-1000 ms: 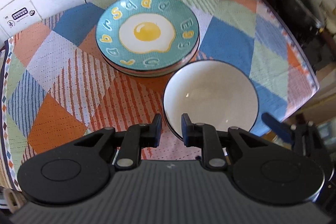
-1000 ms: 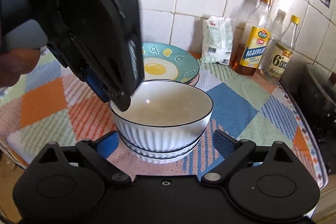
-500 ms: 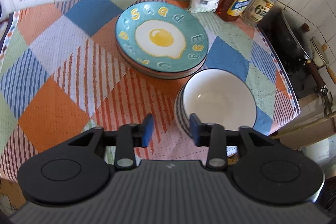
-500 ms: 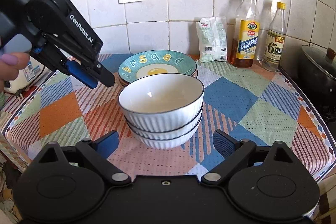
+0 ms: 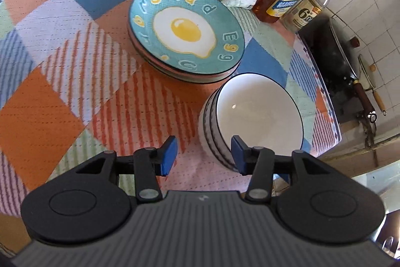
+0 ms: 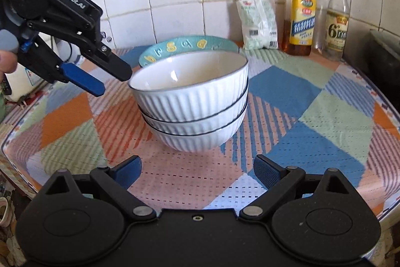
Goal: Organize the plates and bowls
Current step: 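Grip the rim of the three stacked bowls with the left gripper, then lift the bowl stack and lower it onto the egg-print plate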
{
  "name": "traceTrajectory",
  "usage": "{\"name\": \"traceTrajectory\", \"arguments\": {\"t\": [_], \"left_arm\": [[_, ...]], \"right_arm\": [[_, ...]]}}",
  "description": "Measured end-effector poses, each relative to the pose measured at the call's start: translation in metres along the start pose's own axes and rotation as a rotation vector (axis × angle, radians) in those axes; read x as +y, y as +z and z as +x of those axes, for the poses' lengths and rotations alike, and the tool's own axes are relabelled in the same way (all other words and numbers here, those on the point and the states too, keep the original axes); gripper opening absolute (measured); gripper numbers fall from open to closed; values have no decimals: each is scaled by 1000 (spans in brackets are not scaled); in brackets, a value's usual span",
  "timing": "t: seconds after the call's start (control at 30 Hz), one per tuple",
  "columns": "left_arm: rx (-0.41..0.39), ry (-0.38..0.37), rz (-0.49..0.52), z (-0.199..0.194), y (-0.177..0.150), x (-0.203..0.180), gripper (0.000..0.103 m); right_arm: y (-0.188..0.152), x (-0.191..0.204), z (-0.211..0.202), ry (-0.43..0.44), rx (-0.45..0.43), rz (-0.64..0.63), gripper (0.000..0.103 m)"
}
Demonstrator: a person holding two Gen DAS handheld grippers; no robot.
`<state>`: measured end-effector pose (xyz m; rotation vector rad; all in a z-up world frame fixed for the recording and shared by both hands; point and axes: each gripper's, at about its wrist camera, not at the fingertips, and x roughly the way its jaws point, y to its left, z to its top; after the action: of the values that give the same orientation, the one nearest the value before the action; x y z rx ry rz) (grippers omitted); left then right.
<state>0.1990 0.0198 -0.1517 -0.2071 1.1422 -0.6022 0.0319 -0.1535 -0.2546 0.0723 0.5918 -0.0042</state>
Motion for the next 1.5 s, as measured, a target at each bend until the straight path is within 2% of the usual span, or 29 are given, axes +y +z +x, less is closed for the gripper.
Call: {"name": "traceTrajectory", "arguments": {"t": [0.17, 0.3, 0.47, 0.6, 0.7, 0.83, 1.07, 1.2, 1.37, 1.5], "left_arm": [[14, -18, 33, 19, 8, -5, 46], [63, -83, 3, 39, 12, -3, 47], [95, -91, -8, 60, 15, -2, 45], [88, -90, -12, 66, 14, -2, 41], [85, -88, -10, 69, 13, -1, 41], [71, -103, -58, 70, 10, 5, 41], [49, -99, -52, 68, 6, 4, 41], [95, -93, -1, 68, 10, -2, 42], [94, -65, 86, 63, 6, -16, 42], [87, -79, 98, 53, 7, -20, 42]], "right_arm": [[-2, -6, 32, 16, 10, -3, 98], [4, -7, 45, 27, -50, -6, 98], [8, -4, 54, 65, -84, -33, 98], [10, -5, 60, 85, -92, -39, 99], [17, -5, 61, 81, -55, -23, 99], [12, -5, 60, 90, -82, -21, 99], [13, -7, 67, 104, -112, -32, 103], [10, -7, 65, 112, -127, -60, 102], [2, -5, 59, 103, -152, -69, 102], [7, -7, 52, 109, -147, -45, 102]]}}
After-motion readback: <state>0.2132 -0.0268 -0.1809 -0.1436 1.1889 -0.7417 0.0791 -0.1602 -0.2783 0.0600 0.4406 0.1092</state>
